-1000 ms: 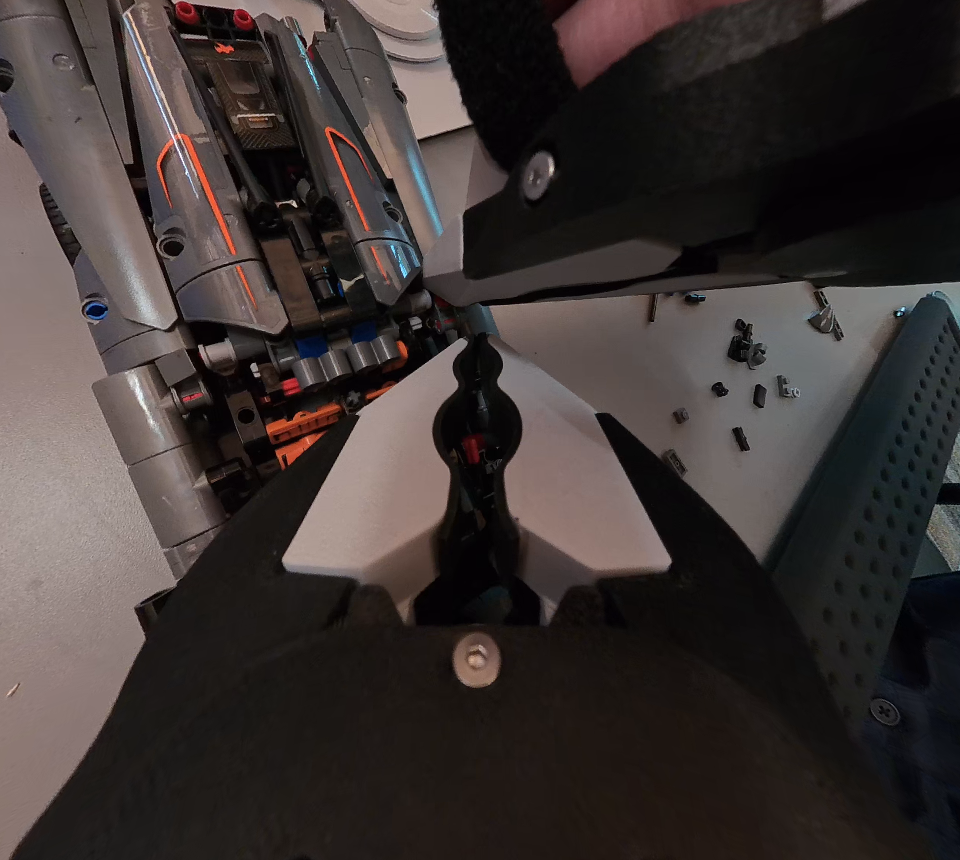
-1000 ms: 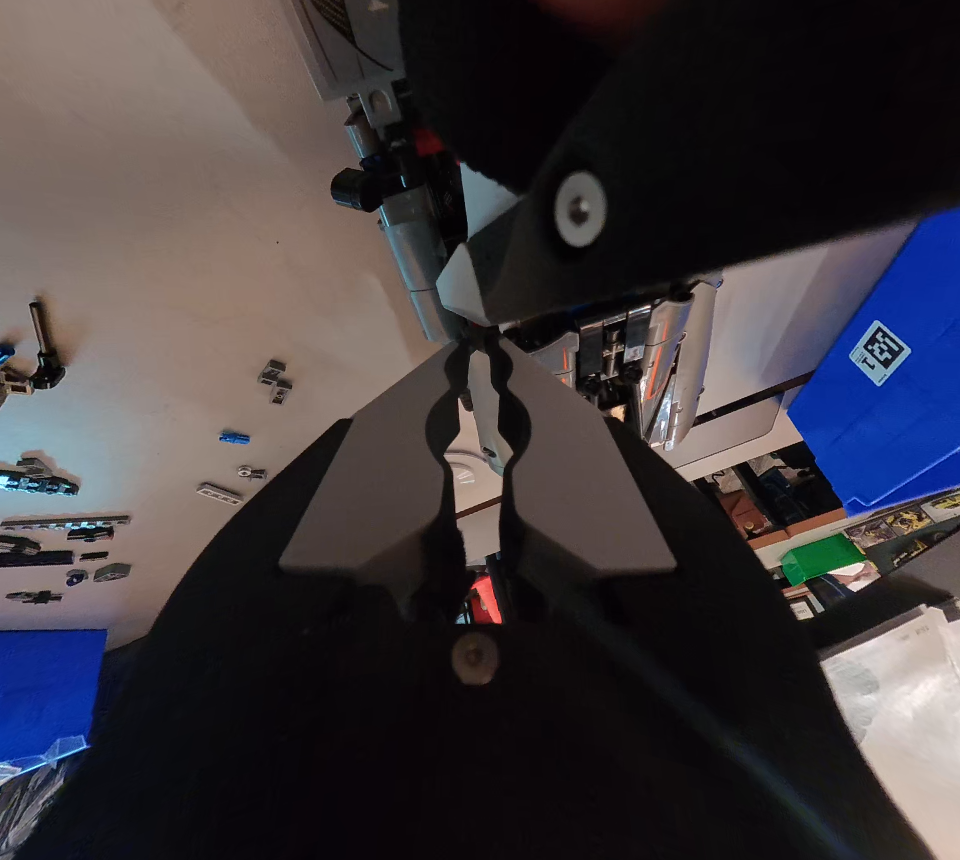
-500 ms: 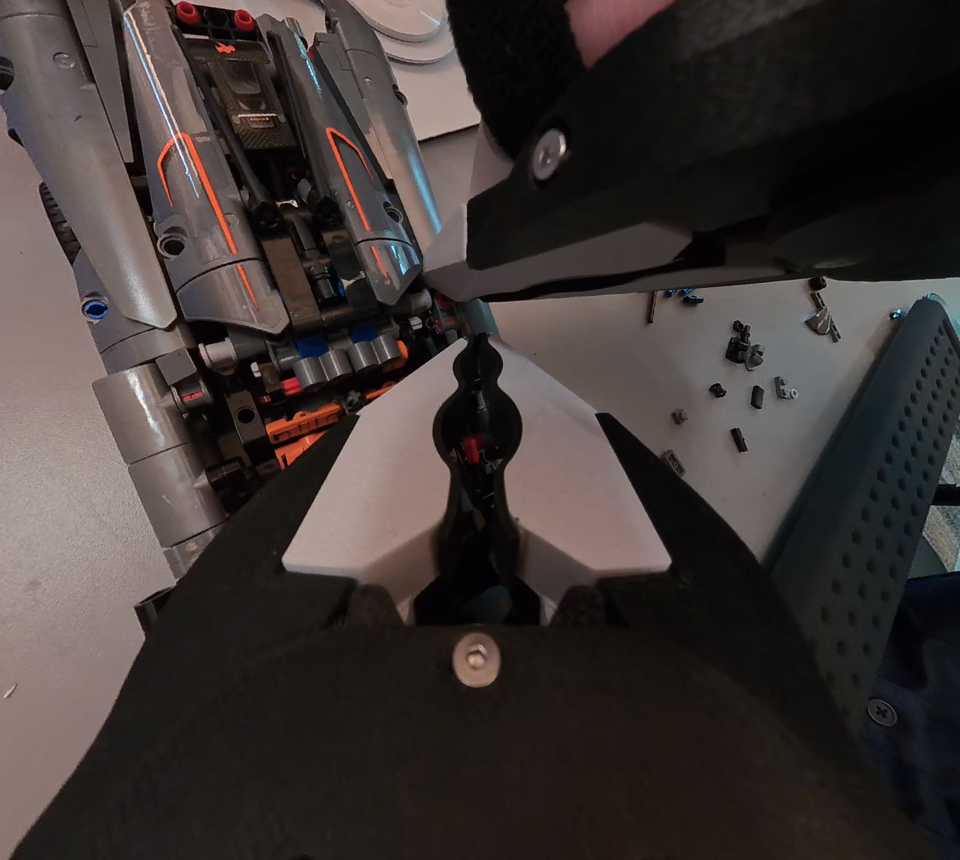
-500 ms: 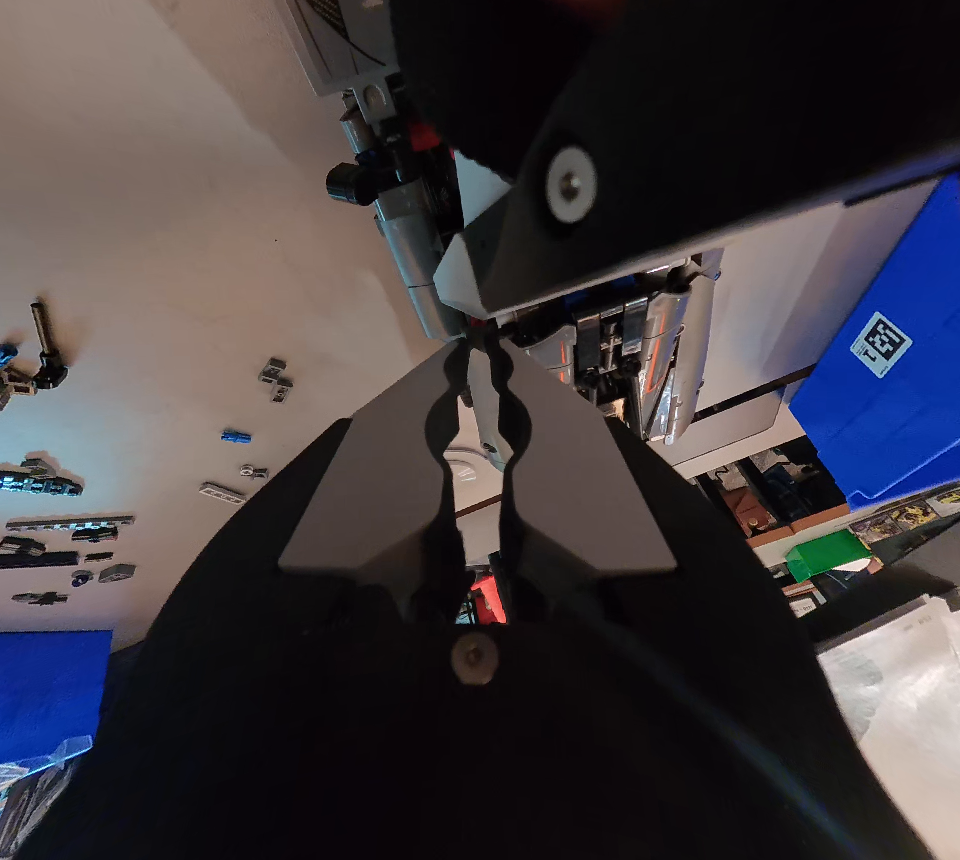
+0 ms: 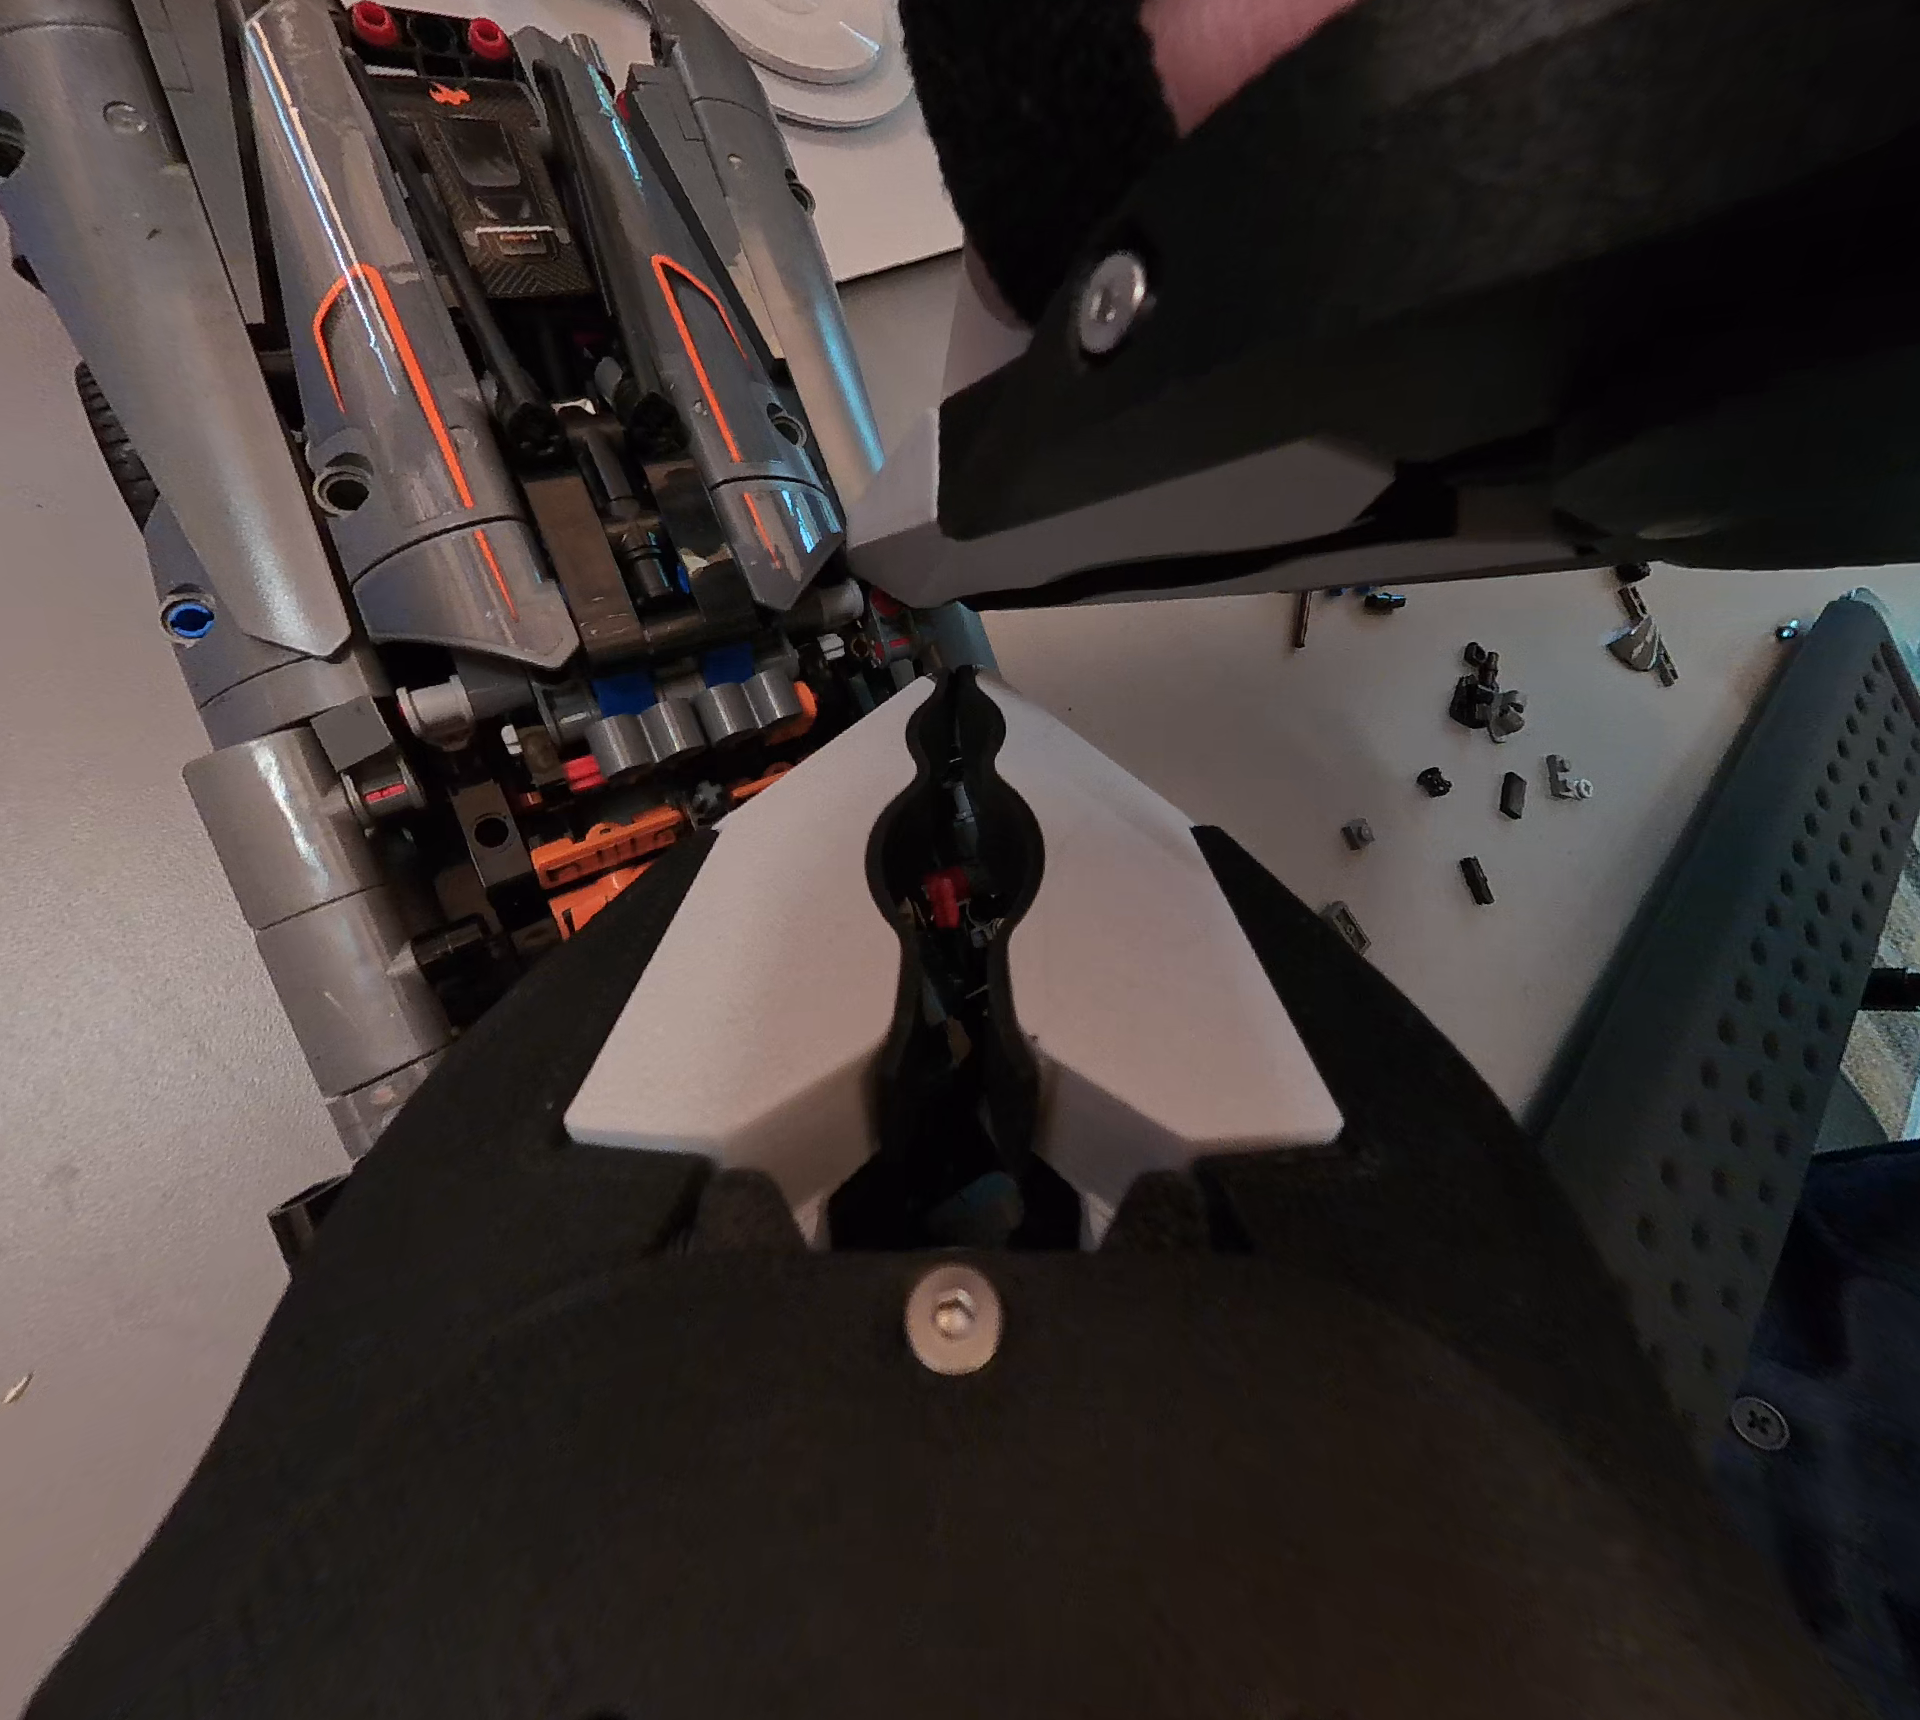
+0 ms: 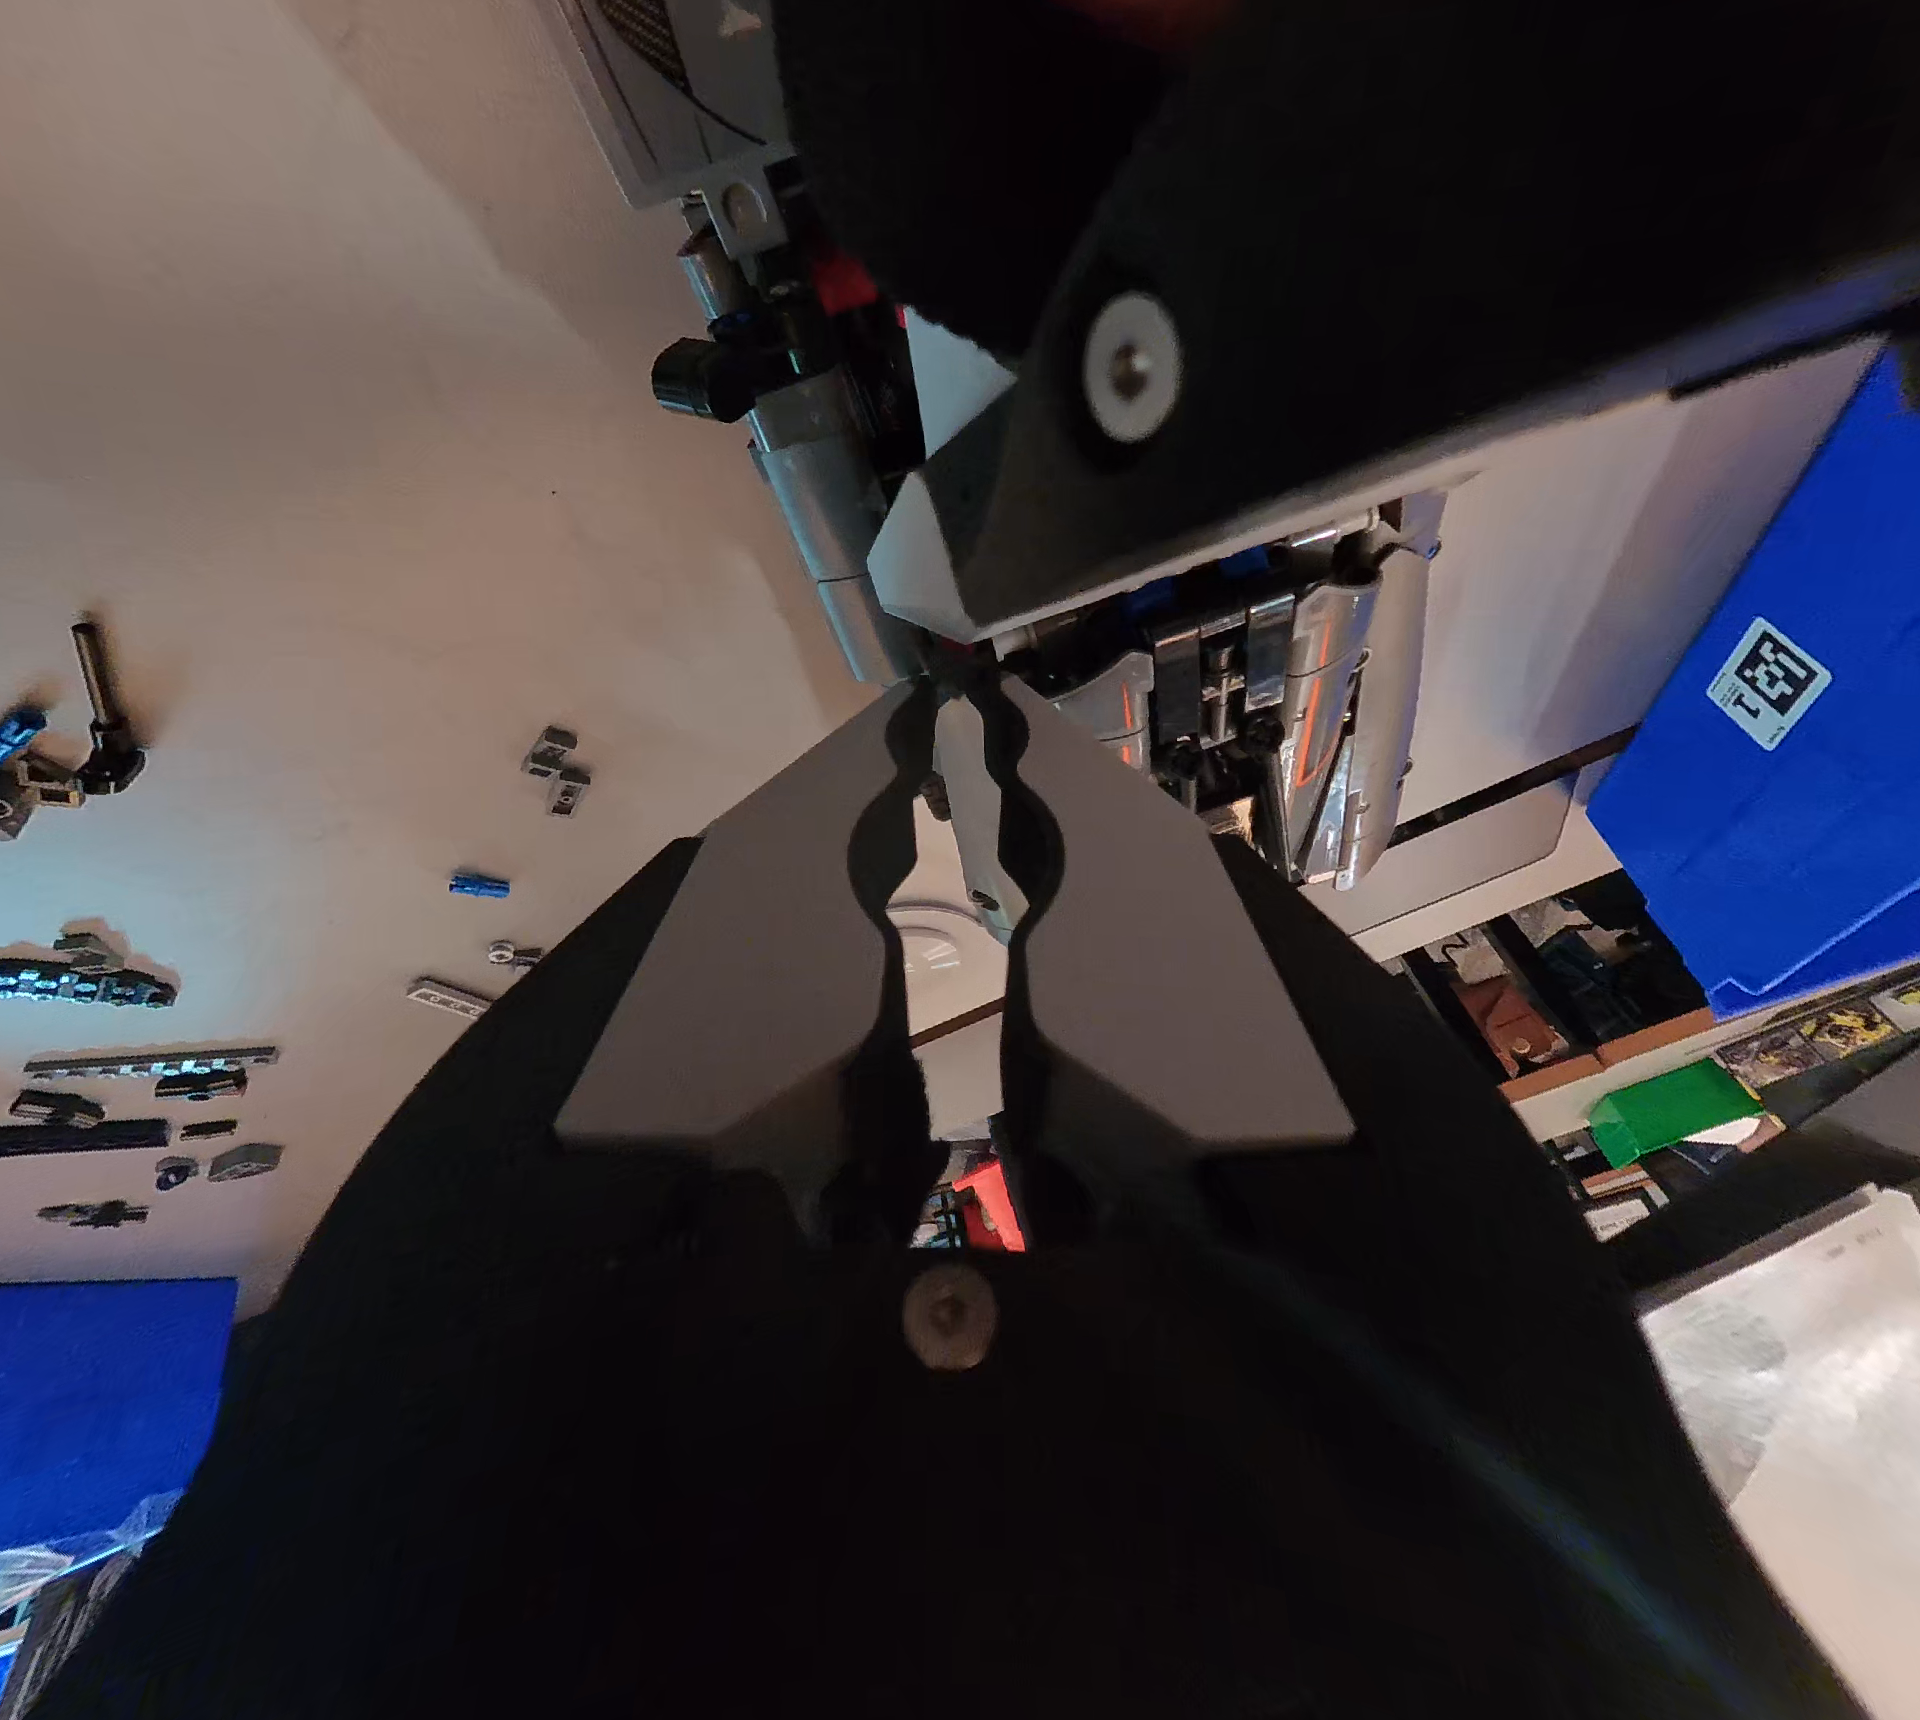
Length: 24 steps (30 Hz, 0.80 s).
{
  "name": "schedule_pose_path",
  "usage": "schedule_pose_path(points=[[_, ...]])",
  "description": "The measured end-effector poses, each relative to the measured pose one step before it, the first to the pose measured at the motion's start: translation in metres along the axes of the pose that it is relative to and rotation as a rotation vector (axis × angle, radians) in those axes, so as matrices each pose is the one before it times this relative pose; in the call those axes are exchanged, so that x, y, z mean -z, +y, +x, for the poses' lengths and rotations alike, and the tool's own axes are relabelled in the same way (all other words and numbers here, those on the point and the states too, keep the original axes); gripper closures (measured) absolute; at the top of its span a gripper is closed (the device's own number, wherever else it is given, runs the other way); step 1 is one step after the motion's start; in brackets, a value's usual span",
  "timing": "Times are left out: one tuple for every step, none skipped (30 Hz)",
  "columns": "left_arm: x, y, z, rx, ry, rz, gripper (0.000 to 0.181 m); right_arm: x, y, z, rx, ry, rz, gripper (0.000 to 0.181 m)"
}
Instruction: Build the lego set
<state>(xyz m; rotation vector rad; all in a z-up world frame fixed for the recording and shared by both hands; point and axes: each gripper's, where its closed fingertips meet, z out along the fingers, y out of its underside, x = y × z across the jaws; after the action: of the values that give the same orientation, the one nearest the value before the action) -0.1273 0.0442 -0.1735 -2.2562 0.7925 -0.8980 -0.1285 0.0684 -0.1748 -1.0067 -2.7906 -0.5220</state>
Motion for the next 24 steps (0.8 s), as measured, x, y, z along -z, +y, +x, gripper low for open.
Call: schedule_pose_path(points=[[0.0,0.00001,-0.00002,-0.0001,-0.0001,-0.0001,0.181,0.00001,-0.00002,0.00002,-0.0001,0.0008,-0.0018,0.174],[0.0,-0.00013,0.00003,0.0009,0.0007,0.0007,0.181,-0.00002,0.00012,0.0,-0.0005,0.0004,-0.0011,0.174],[0.00004,-0.00003,-0.00004,0.0,0.0001,0.0004,0.181,0.00012,0.0,-0.00008,-0.0004,0.0004,0.0001,0.174],[-0.00002,-0.00003,0.0,0.0,0.0,0.0002,0.181,0.00006,0.00001,0.00009,-0.0005,0.0007,0.0013,0.174],[0.00005,-0.00003,0.0,0.0007,0.0006,-0.0001,0.181,-0.00004,0.00005,0.00002,-0.0019,0.0001,0.0009,0.174],[0.00006,0.00001,0.00004,0.0,0.0002,0.0006,0.181,0.00004,0.00033,-0.00006,-0.0015,0.0004,-0.0002,0.174],[0.00003,-0.00014,0.00005,-0.0001,0.0001,0.0005,0.181,0.00014,0.00051,-0.00007,-0.0005,0.0013,-0.0011,0.174],[-0.00008,-0.00004,0.00009,-0.0002,0.0003,0.0001,0.181,0.00026,0.00058,0.00011,-0.0008,0.002,-0.0007,0.173],[-0.00002,0.00007,0.00002,-0.0004,-0.0001,-0.0007,0.181,0.00042,0.00071,0.00006,-0.0014,0.0027,-0.0003,0.173],[0.00006,0.00013,-0.00001,-0.0005,-0.0003,-0.0004,0.181,0.00035,0.00097,0.00015,-0.0023,0.0025,-0.0018,0.173],[0.00019,-0.00004,0.00023,-0.0002,0.0013,0.0012,0.181,0.00029,0.0015,0.00028,-0.0035,0.0035,-0.0038,0.173],[0.00012,0.0,0.00009,0.0009,0.0011,0.0004,0.181,0.0001,0.00199,0.00056,-0.0046,0.0056,-0.0045,0.172],[0.00007,-0.00004,0.00004,-0.0006,-0.0002,0.0003,0.181,0.0,0.00156,0.0003,-0.0062,0.0047,-0.0006,0.172],[-0.00006,0.00014,0.0001,-0.0011,-0.0006,-0.0005,0.181,0.00023,0.00063,-0.00022,-0.008,0.0013,0.0064,0.171],[-0.00003,-0.00001,0.00009,-0.001,-0.0005,-0.0004,0.181,0.00058,0.00034,-0.00031,-0.01,0.0019,0.0101,0.171],[0.00017,0.00004,0.00005,-0.0006,-0.0002,0.0004,0.181,0.00086,0.00077,0.0002,-0.0115,0.0057,0.0094,0.171],[0.00004,-0.00005,0.00001,0.0008,0.0006,0.0001,0.181,0.00075,0.00056,0.00042,-0.0129,0.0061,0.0114,0.172],[0.00002,0.00004,0.00004,0.0003,0.0002,-0.0003,0.181,0.00084,-0.00086,-0.00007,-0.0144,0.0028,0.0193,0.172],[-0.00011,0.00014,0.00002,-0.0017,-0.0013,-0.0007,0.181,0.00061,-0.00128,-0.00021,-0.0141,0.0024,0.02,0.173],[0.00003,0.0,-0.00007,-0.0011,-0.0012,-0.0002,0.181,0.00048,0.00063,0.00028,-0.011,0.0081,0.0082,0.174],[0.00003,0.00002,0.00001,0.0014,0.0005,0.0008,0.181,0.00034,0.00195,0.00108,-0.0103,0.0149,0.0026,0.175],[0.00017,-0.00009,0.00008,0.0005,0.0009,0.0006,0.181,0.00062,0.00062,0.00138,-0.0136,0.0161,0.0124,0.178],[-0.00008,0.0001,0.0001,-0.001,-0.0006,-0.0002,0.181,0.00083,-0.00075,0.00019,-0.0169,0.0072,0.0214,0.181],[-0.00003,0.00007,-0.00004,-0.001,-0.0007,-0.0003,0.181,0.00047,-0.00022,-0.0008,-0.0156,0.0028,0.0186,0.181]])
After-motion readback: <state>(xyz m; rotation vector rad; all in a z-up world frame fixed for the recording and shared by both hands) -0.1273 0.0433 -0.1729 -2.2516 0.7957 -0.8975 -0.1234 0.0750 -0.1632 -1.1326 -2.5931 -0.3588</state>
